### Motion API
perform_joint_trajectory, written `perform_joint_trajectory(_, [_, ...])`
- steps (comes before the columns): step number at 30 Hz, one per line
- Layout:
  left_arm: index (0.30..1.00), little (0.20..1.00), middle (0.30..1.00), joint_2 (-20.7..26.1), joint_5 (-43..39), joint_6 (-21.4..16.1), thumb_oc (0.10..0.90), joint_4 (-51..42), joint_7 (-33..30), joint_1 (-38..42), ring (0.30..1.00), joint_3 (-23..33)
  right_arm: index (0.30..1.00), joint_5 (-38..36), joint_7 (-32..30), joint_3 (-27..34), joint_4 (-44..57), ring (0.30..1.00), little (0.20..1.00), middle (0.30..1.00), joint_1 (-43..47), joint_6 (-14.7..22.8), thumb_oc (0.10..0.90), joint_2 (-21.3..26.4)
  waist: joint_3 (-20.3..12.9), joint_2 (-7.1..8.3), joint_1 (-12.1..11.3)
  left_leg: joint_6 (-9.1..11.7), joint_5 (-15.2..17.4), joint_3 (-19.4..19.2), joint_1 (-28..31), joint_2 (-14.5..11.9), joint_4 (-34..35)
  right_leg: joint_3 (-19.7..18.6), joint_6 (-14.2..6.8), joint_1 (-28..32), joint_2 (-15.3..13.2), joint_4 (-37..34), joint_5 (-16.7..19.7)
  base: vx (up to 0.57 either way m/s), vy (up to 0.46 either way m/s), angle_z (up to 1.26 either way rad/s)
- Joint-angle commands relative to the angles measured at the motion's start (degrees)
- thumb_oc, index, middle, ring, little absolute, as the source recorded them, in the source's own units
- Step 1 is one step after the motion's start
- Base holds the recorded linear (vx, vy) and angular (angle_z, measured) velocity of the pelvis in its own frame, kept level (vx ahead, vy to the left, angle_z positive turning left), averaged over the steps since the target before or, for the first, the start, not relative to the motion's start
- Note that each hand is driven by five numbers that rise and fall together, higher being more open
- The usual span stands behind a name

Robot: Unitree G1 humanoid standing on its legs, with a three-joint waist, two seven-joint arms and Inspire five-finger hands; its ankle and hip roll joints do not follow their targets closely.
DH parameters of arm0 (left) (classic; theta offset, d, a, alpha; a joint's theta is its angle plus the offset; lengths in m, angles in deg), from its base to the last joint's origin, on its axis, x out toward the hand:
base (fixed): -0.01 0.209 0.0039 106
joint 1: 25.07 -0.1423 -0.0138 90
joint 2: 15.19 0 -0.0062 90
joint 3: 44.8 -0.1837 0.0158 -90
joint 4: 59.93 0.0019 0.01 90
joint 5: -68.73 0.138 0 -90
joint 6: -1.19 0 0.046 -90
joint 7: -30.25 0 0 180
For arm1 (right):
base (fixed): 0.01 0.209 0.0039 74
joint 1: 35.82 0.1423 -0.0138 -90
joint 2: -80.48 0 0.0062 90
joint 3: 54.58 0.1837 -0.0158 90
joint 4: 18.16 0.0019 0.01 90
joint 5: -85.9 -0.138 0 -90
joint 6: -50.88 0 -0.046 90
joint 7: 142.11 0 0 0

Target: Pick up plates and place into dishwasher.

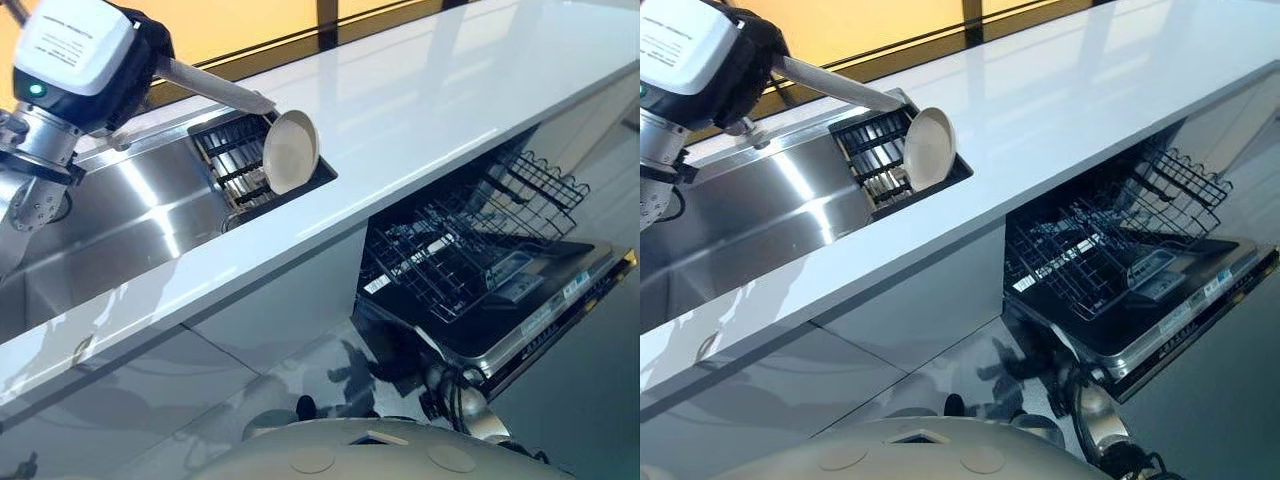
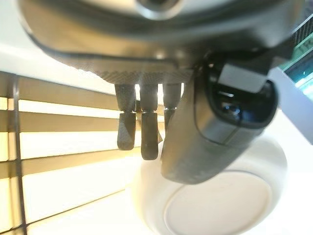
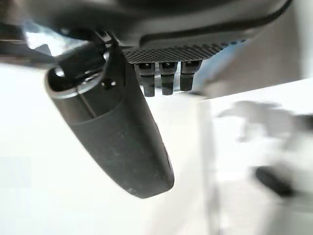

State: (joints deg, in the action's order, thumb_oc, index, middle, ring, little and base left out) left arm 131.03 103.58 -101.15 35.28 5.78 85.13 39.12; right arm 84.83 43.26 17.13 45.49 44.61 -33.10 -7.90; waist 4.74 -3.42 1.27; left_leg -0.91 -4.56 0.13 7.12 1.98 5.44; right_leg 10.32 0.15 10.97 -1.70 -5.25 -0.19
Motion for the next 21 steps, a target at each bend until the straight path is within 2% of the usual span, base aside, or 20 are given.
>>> perform_joint_trajectory(1, [0.3, 0.2, 0.3, 3.1, -4.1, 2.6, 0.1, 2.5, -6.6, 3.0, 0.3, 11.0, 0.9, -4.5, -1.6, 1.9, 11.2, 0.9, 0.9, 0.9, 2.4, 5.8, 0.8, 2.9, -1.5, -1.62, 0.2, 0.1, 6.8, -3.9, 1.6, 1.3, -0.4, -0.7, -6.0, -2.8, -1.8, 1.4, 0.5, -0.04, -0.002, -0.05])
perform_joint_trajectory(5, [0.3, 0.2, 0.3, 1.4, -3.3, 2.7, 0.1, -1.1, -7.2, -0.8, 0.3, 13.9, 0.9, -8.4, -5.2, 4.9, 21.3, 0.9, 0.9, 0.9, 1.6, 7.4, 0.8, 3.3, -1.4, -1.34, 0.7, 0.0, 6.7, -4.2, 1.5, 1.2, -0.4, -1.2, -6.1, -3.4, -1.7, 1.9, 0.5, -0.01, -0.001, 0.0])
perform_joint_trajectory(10, [0.3, 0.2, 0.3, 0.5, -4.2, 2.5, 0.1, -5.8, -8.4, -5.7, 0.3, 18.1, 0.9, -10.2, -17.1, 11.6, 33.5, 0.9, 0.9, 0.9, 1.6, 9.6, 0.8, 3.5, -1.5, -1.35, 1.6, -0.2, 6.9, -5.1, 1.4, 1.0, -0.4, -2.2, -6.3, -4.0, -1.6, 1.9, 0.7, -0.02, 0.019, -0.05])
perform_joint_trajectory(14, [0.3, 0.2, 0.3, -0.3, -4.9, 2.5, 0.1, -11.1, -8.3, -7.9, 0.3, 19.8, 0.9, -6.4, -24.7, 16.8, 39.4, 0.9, 0.9, 0.9, 3.5, 13.2, 0.8, 4.4, -1.7, -1.27, 1.8, -0.1, 6.9, -5.7, 1.4, 0.8, -0.4, -2.7, -6.3, -4.1, -1.5, 1.6, 0.8, -0.02, 0.03, -0.12])
perform_joint_trajectory(18, [0.3, 0.2, 0.3, -1.7, -5.2, 0.9, 0.1, -16.0, -7.6, -8.0, 0.3, 19.5, 0.9, -2.8, -28.6, 20.9, 43.0, 0.9, 0.9, 0.9, 7.1, 18.0, 0.8, 8.4, -1.9, -0.57, 1.3, -0.1, 6.9, -5.6, 1.5, 0.6, -0.4, -2.8, -6.0, -4.0, -1.2, 1.6, 0.8, -0.01, 0.009, -0.04])
perform_joint_trajectory(21, [0.3, 0.2, 0.3, -4.1, -5.0, -1.1, 0.1, -19.5, -6.8, -5.1, 0.3, 16.1, 0.9, -0.2, -30.0, 22.3, 46.1, 0.9, 0.9, 0.9, 12.4, 20.5, 0.8, 14.0, -2.2, 0.25, 0.5, -0.1, 6.8, -5.1, 1.5, 0.6, -0.4, -2.7, -5.7, -3.7, -1.0, 1.5, 0.7, -0.01, 0.003, -0.02])
